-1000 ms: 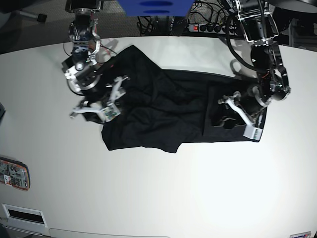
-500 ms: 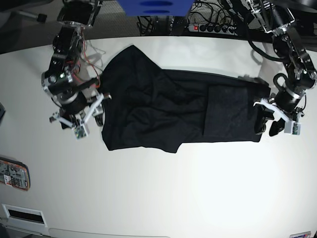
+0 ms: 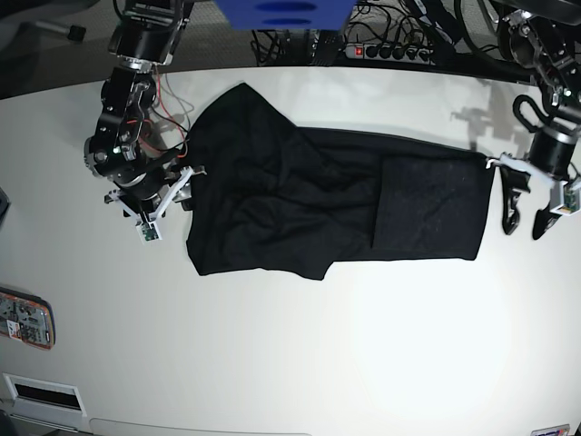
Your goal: Fold the T-shirt properly
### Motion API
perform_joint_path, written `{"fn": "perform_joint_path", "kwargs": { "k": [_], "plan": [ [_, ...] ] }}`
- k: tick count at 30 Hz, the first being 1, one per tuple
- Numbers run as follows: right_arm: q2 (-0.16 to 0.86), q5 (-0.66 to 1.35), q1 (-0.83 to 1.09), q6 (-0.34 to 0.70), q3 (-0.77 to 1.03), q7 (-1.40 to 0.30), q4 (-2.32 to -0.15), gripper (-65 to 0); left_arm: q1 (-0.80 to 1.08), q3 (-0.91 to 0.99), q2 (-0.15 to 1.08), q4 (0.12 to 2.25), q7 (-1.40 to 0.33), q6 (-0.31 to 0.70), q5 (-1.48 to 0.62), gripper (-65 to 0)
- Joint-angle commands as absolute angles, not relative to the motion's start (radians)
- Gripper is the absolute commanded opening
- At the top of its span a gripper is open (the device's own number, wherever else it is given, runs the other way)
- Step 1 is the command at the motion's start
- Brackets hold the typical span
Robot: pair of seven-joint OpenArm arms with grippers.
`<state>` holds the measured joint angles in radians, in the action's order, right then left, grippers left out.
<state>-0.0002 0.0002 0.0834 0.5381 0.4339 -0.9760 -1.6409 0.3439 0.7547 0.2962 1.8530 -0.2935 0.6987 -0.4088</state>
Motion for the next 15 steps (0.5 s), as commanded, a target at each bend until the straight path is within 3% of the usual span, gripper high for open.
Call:
{"fn": "perform_joint_path", "kwargs": {
  "k": [1, 15],
  "plan": [
    [0.001, 0.035, 0.068, 0.541, 0.435, -0.957, -1.649, -32.2, 0.335, 0.766, 0.314, 1.87, -0.262, 0.698, -0.427, -34.1],
    [0.001, 0.418, 0.068, 0.541, 0.43, -0.952, -1.362, -32.5, 0.374, 0.789, 0.371, 1.865, -0.26, 0.698, -0.427, -34.1]
  ]
}}
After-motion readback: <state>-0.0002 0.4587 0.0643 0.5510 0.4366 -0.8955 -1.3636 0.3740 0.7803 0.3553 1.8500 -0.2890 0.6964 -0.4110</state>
